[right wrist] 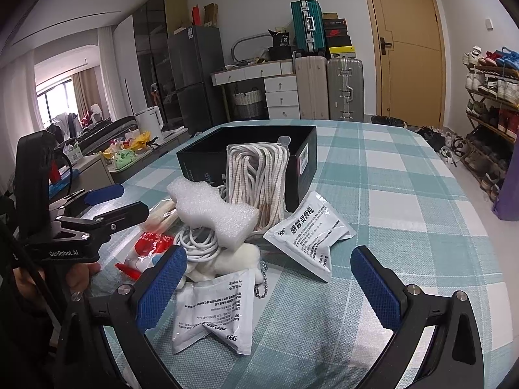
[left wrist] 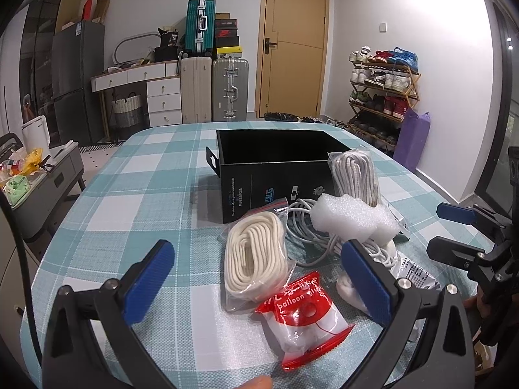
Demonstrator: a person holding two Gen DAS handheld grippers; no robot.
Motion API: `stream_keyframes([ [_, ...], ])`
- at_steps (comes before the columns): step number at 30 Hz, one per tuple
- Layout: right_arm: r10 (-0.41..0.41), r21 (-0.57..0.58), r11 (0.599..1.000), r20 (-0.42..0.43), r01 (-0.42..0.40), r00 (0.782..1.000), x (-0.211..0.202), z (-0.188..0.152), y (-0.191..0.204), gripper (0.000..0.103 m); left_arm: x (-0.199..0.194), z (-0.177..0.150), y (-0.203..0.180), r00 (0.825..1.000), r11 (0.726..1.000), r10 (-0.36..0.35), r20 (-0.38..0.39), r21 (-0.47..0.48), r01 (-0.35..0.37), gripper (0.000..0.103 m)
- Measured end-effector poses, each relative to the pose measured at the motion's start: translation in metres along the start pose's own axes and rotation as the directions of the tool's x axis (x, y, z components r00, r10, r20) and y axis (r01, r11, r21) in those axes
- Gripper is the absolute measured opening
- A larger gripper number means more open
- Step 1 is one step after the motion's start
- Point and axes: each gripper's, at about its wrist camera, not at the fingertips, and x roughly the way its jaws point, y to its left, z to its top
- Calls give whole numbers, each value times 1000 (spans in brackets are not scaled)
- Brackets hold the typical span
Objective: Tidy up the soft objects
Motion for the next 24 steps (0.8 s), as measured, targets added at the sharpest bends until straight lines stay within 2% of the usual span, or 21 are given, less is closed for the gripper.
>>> stream_keyframes([
  [24,0,-3,1000,-6,0,1000,0,0,1,103,0,-1,1,1000,1000,4,-2,6,-4,103],
])
